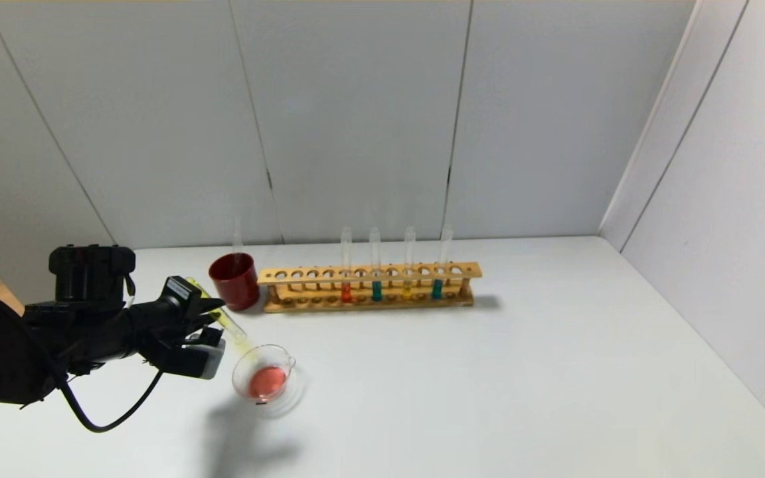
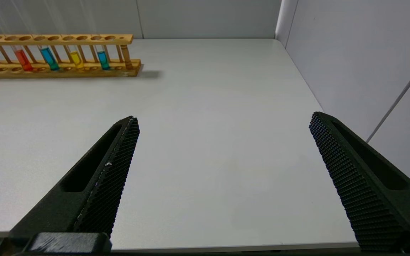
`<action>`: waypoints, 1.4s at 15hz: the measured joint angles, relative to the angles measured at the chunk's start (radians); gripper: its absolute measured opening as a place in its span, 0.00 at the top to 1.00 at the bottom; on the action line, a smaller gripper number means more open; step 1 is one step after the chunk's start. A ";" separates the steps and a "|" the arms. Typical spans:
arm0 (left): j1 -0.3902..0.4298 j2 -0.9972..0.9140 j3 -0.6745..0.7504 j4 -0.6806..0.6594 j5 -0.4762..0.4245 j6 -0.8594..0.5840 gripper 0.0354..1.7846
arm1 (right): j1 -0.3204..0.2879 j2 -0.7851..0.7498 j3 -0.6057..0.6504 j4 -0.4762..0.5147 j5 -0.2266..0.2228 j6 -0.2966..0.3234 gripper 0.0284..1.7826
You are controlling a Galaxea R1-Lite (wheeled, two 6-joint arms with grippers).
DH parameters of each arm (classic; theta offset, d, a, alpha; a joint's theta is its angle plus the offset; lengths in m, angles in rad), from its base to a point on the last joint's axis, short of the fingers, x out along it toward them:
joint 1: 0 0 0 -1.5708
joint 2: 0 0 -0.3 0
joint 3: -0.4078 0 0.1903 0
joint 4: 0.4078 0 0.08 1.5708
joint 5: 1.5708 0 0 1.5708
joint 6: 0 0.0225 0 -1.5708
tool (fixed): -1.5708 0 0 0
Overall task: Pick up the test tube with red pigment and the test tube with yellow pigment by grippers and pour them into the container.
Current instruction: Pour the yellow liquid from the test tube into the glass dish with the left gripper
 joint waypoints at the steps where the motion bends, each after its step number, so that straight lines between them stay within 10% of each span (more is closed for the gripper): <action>1: 0.000 0.002 -0.001 -0.001 0.006 0.004 0.85 | 0.000 0.000 0.000 0.000 0.000 0.000 0.02; 21: -0.033 0.002 -0.001 -0.037 0.035 0.133 0.85 | 0.000 0.000 0.000 0.000 0.000 0.000 0.02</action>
